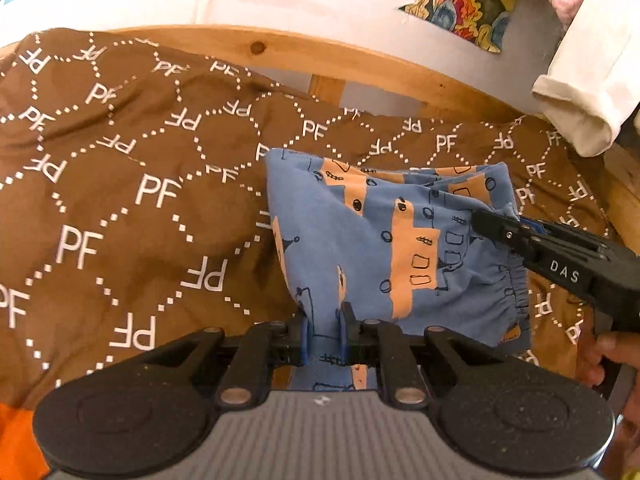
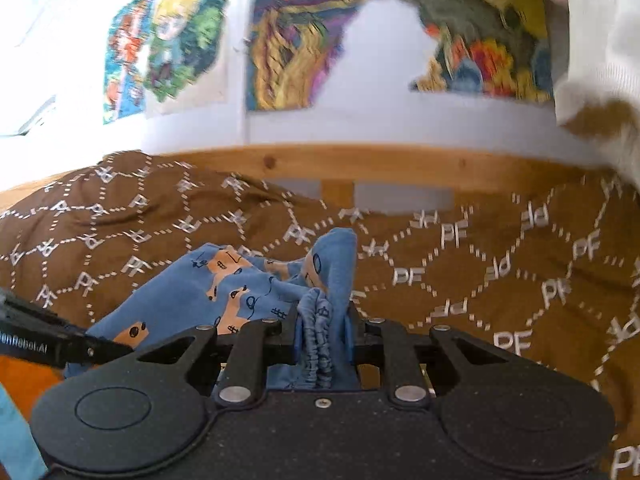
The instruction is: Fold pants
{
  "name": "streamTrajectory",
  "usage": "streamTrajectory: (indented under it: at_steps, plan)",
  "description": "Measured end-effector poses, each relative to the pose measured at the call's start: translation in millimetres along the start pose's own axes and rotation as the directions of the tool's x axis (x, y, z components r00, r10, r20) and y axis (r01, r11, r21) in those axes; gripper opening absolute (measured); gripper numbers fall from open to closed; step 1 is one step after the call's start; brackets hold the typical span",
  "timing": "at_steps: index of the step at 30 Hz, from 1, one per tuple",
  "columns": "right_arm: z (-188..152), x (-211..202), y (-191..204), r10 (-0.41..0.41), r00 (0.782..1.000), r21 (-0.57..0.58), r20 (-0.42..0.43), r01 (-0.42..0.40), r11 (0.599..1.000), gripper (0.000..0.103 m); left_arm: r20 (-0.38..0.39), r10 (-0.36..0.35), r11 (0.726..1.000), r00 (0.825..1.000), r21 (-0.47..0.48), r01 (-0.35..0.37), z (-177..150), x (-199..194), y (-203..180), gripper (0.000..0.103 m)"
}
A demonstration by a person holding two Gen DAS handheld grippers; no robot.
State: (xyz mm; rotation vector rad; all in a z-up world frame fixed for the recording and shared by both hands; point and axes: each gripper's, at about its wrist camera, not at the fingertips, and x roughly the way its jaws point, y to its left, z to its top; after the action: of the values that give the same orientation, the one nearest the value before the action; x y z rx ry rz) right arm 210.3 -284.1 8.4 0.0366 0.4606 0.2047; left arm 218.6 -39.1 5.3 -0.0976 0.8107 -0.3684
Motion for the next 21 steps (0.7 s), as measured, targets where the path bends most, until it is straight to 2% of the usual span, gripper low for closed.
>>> streamTrajectory:
  at_steps: [4, 9, 12, 14, 15, 17, 18, 19, 20, 21]
  plan:
    - [-5.5, 16.7, -11.0, -0.004, 0.998, 0.018, -0.055, 0.005, 1.0, 0.02, -0.014, -0.011, 1.0, 1.0, -0.028, 0.01, -6.2, 11.1, 10.4, 0.016]
    - [-9.0, 23.1, -16.0, 0.0, 0.997, 0.054, -0.073, 0.004, 0.999, 0.023, -0.018, -0.035, 0.998, 0.999, -0.053, 0.034, -7.8, 12.3, 19.1, 0.017]
    - [-9.8, 23.9, -16.4, -0.013, 0.997, 0.068, -0.077, 0.018, 0.998, 0.031, -0.03, -0.035, 0.997, 0.999, -0.069, 0.032, -8.5, 13.3, 20.9, 0.02]
    - [-9.9, 22.9, -17.7, -0.031, 0.996, 0.077, -0.081, 0.038, 0.996, 0.044, -0.036, -0.027, 0.997, 0.999, -0.07, 0.025, -8.7, 11.8, 20.1, 0.026]
    - [-10.2, 21.9, -18.8, -0.04, 0.996, 0.081, -0.082, 0.047, 0.996, 0.046, -0.038, -0.018, 0.997, 0.999, -0.07, 0.016, -8.6, 11.4, 20.3, 0.032]
    - [-11.0, 20.0, -20.9, -0.052, 0.995, 0.083, -0.087, 0.059, 0.995, 0.06, -0.045, -0.018, 0.997, 0.999, -0.077, 0.014, -9.2, 9.7, 22.1, 0.047]
    - [-11.3, 18.6, -20.6, -0.061, 0.994, 0.078, -0.088, 0.068, 0.995, 0.065, -0.047, -0.02, 0.996, 0.999, -0.086, 0.015, -9.9, 8.5, 23.3, 0.062]
    - [-11.8, 16.9, -20.4, -0.071, 0.994, 0.071, -0.087, 0.077, 0.995, 0.076, -0.046, -0.021, 0.996, 0.999, -0.092, 0.017, -11.2, 6.7, 24.1, 0.071]
    - [-12.6, 14.3, -20.1, -0.084, 0.993, 0.063, -0.083, 0.09, 0.994, 0.086, -0.04, -0.018, 0.995, 0.999, -0.099, 0.014, -12.4, 4.3, 24.8, 0.073]
    - [-13.4, 11.8, -19.5, -0.097, 0.992, 0.059, -0.08, 0.102, 0.993, 0.089, -0.036, -0.017, 0.995, 0.999, -0.101, 0.013, -13.3, 1.7, 25.0, 0.076]
